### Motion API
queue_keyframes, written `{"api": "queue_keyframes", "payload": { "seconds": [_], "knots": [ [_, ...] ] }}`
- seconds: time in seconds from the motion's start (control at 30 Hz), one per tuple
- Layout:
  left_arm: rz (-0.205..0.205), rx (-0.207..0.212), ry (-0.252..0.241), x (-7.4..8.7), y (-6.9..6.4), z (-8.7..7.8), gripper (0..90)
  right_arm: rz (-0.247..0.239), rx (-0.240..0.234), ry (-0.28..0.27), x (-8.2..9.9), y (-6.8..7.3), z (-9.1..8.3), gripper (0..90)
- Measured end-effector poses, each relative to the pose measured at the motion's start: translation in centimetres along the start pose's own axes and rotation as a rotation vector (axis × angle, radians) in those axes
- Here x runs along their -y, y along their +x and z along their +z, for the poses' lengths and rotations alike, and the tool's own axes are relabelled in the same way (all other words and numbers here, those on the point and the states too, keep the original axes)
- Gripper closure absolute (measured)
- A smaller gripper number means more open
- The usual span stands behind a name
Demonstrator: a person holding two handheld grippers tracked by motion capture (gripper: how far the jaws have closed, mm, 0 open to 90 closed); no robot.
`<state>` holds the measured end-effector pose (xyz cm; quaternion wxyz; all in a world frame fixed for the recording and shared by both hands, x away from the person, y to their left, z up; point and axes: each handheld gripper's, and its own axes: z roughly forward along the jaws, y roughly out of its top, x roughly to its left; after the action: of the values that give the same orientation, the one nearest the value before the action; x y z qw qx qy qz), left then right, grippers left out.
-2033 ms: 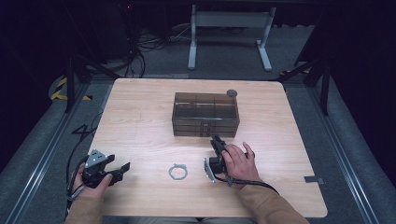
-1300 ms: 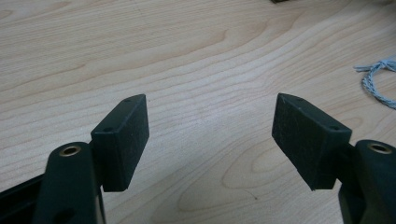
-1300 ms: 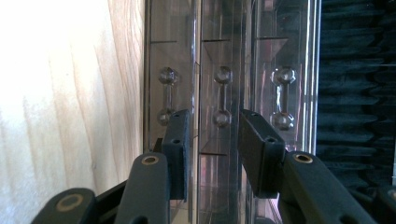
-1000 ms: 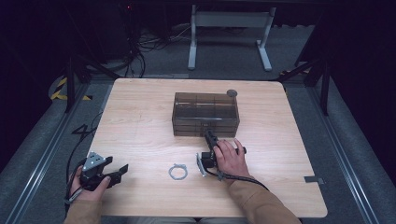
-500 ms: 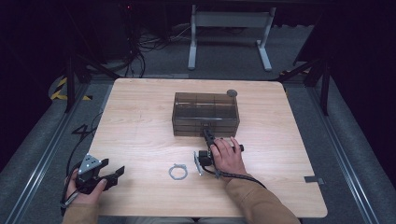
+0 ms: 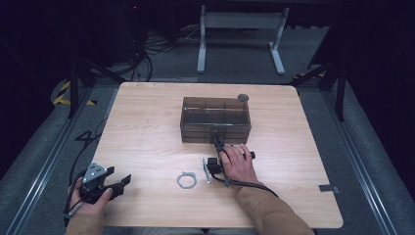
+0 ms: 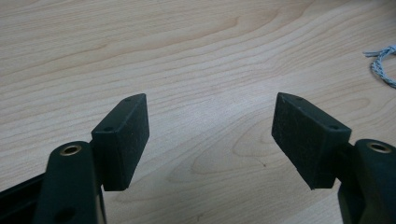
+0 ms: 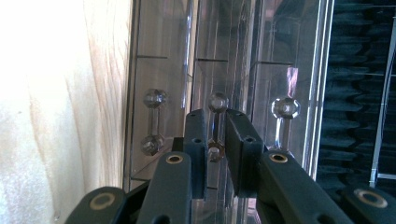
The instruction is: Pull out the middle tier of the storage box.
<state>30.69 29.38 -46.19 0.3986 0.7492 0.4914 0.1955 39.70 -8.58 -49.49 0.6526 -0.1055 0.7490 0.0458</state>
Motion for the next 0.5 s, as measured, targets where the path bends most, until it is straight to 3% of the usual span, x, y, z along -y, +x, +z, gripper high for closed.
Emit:
{"api": "queue_keyframes", "payload": {
  "seconds": [0.5],
  "knots": [
    [0.004, 0.01, -0.003, -0.14, -0.03, 0.19, 28.3, 0.002, -0.004, 0.013, -0.16, -0.04, -0.07, 81.3]
  ]
}}
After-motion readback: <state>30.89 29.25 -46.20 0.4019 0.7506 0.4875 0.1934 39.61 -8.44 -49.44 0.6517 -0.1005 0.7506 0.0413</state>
